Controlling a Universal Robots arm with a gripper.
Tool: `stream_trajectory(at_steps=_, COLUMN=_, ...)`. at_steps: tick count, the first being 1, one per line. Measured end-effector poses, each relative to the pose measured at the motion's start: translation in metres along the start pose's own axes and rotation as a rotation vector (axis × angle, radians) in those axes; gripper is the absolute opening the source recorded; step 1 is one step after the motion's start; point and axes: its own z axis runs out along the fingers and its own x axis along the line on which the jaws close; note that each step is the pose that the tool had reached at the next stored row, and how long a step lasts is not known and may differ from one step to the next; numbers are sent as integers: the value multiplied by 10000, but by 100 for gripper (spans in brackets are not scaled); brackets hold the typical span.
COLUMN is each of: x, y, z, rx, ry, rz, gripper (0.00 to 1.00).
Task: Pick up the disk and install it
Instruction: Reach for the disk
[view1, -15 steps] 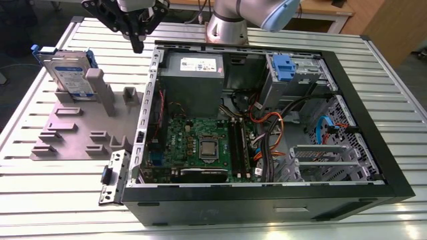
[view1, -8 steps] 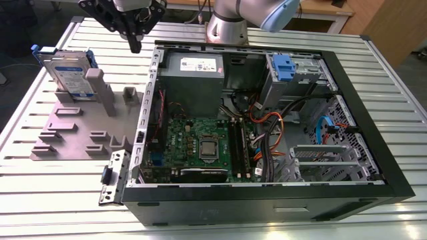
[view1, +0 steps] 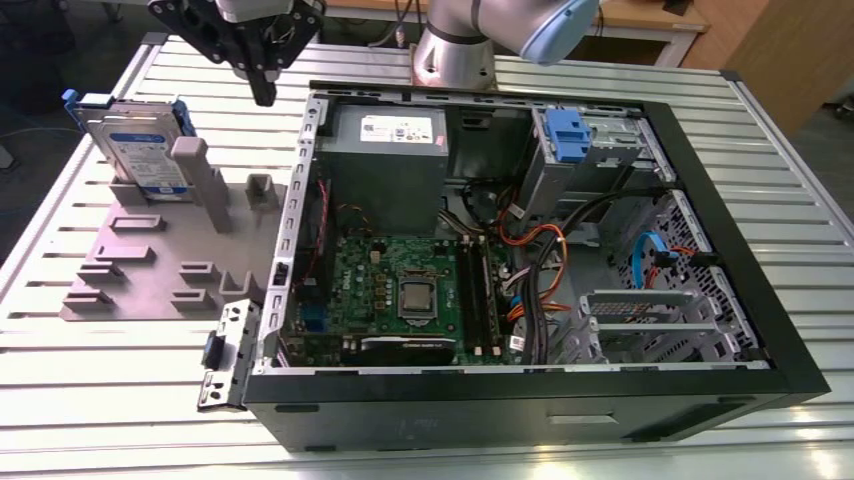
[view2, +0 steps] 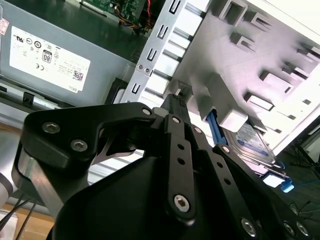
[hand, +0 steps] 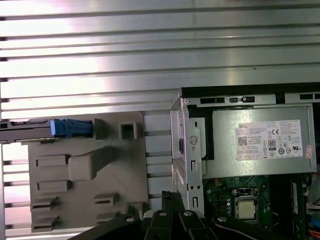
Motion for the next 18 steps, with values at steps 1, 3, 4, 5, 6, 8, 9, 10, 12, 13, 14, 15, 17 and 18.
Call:
stream_trajectory(at_steps=1, x=8, y=-1, z=0, rx=0, ry=0, rz=0, gripper=11)
stream_trajectory(at_steps=3, x=26, y=-2, z=-1, rx=0, ry=0, rz=0, gripper=11)
stream_trajectory(at_steps=4, x=36, y=-3, z=-1, rx=0, ry=0, rz=0, gripper=11)
stream_trajectory(at_steps=5, x=43, y=-3, z=-1, rx=0, ry=0, rz=0, gripper=11)
stream_trajectory(at_steps=6, x=49, y=-4, z=-1, rx=0, ry=0, rz=0, gripper=11)
stream_trajectory(at_steps=8, x=66, y=-5, z=-1, rx=0, ry=0, rz=1, gripper=11)
stream_trajectory(at_steps=9, x=75, y=-6, z=-1, rx=1, ry=0, rz=0, gripper=11)
stream_trajectory(at_steps=10, x=83, y=-6, z=-1, rx=0, ry=-1, rz=1, gripper=11)
stream_trajectory(at_steps=12, x=89, y=-7, z=0, rx=0, ry=-1, rz=0, gripper=11)
stream_trajectory(at_steps=13, x=91, y=-7, z=1, rx=0, ry=-1, rz=-1, gripper=11)
stream_trajectory(at_steps=14, x=94, y=-7, z=1, rx=0, ry=0, rz=0, gripper=11)
stream_trajectory(at_steps=15, x=95, y=-7, z=2, rx=1, ry=1, rz=0, gripper=11)
stream_trajectory(at_steps=17, x=97, y=-8, z=6, rx=1, ry=3, rz=1, gripper=11)
stream_trajectory(at_steps=18, x=97, y=-8, z=7, rx=0, ry=3, rz=0, gripper=11)
